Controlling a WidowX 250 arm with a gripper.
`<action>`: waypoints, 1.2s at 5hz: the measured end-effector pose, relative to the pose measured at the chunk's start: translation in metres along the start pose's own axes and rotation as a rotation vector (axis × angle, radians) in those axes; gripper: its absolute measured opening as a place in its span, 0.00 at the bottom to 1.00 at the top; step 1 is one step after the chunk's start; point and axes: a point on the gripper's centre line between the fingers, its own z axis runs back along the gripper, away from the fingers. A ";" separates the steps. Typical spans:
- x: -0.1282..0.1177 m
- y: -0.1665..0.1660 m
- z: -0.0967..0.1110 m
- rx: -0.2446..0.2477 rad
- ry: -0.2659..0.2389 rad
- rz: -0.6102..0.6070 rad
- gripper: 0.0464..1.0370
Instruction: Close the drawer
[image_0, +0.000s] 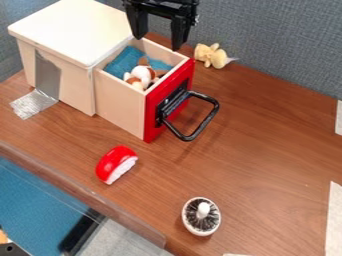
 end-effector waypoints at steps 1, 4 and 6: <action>-0.004 -0.001 -0.013 -0.006 0.038 0.002 0.96; -0.011 -0.102 -0.022 -0.010 0.035 -0.304 0.96; -0.026 -0.103 -0.079 0.082 0.176 -0.324 0.96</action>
